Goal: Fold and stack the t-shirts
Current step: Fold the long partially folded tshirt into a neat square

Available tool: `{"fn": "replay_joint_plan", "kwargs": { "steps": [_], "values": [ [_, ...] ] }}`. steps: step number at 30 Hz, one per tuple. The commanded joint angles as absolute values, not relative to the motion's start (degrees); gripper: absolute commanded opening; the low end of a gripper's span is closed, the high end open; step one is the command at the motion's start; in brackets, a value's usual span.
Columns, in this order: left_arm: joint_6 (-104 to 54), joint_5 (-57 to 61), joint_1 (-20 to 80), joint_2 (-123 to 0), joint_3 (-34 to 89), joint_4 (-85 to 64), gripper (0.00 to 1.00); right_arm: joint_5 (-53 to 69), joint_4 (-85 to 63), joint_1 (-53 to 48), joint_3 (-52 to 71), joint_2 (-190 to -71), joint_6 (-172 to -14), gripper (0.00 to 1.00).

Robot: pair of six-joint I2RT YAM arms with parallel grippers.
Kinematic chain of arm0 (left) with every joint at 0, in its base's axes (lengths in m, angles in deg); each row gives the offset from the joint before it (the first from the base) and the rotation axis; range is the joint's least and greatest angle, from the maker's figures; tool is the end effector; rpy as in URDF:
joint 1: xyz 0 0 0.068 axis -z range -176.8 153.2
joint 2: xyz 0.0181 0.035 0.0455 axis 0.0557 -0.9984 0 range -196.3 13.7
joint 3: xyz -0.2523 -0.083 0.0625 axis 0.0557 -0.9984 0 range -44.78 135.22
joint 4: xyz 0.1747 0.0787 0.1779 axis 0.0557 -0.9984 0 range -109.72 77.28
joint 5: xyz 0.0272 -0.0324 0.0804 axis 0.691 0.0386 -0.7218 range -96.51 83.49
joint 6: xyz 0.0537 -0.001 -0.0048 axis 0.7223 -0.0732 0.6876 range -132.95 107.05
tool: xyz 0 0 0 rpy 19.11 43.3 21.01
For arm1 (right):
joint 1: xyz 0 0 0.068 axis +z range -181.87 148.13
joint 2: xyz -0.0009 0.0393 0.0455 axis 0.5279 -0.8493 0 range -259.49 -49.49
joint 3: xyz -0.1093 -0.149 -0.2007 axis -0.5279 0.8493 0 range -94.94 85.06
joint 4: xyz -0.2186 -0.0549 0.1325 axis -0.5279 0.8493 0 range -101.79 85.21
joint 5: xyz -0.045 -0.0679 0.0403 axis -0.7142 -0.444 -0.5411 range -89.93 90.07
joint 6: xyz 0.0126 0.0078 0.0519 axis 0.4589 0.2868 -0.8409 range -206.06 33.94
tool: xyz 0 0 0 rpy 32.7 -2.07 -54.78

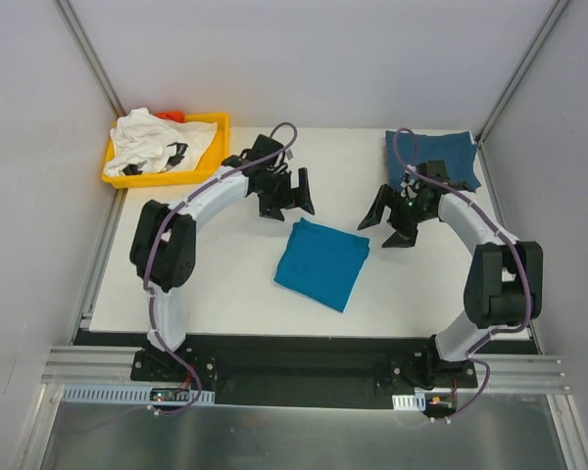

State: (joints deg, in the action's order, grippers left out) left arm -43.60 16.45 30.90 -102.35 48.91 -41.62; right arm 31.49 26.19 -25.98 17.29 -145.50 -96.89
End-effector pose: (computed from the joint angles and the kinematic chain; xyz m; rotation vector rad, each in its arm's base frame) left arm 0.3939 -0.2224 0.2298 0.1186 2.5991 -0.9050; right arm 0.3302 0.0526 0.2174 -0.0431 2.6989 0.8323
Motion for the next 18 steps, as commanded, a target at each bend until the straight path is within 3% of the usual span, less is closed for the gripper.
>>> {"fn": "replay_joint_plan", "kwargs": {
  "steps": [1,8,11,15,18],
  "values": [
    [-43.88,17.47,32.11,-90.02,42.26,-39.09,0.99,31.8,25.75,-23.43,17.82,-136.25,-96.52,0.96],
    [-45.82,29.24,34.66,-80.09,24.94,-24.24,0.99,39.62,16.43,-17.55,16.6,-136.76,-101.0,0.96],
    [-48.8,32.41,34.75,-78.15,15.88,-15.99,0.99,39.45,15.73,-13.51,11.77,-142.63,-101.09,0.96],
    [-58.36,39.01,34.92,-77.79,1.58,8.12,0.99,42.69,13.01,-11.04,5.61,-151.16,-103.46,0.96],
    [-62.68,40.16,34.84,-80.94,-2.67,15.13,0.99,47.52,10.2,-9.9,1.75,-158.72,-106.36,0.96]
  ]
}}
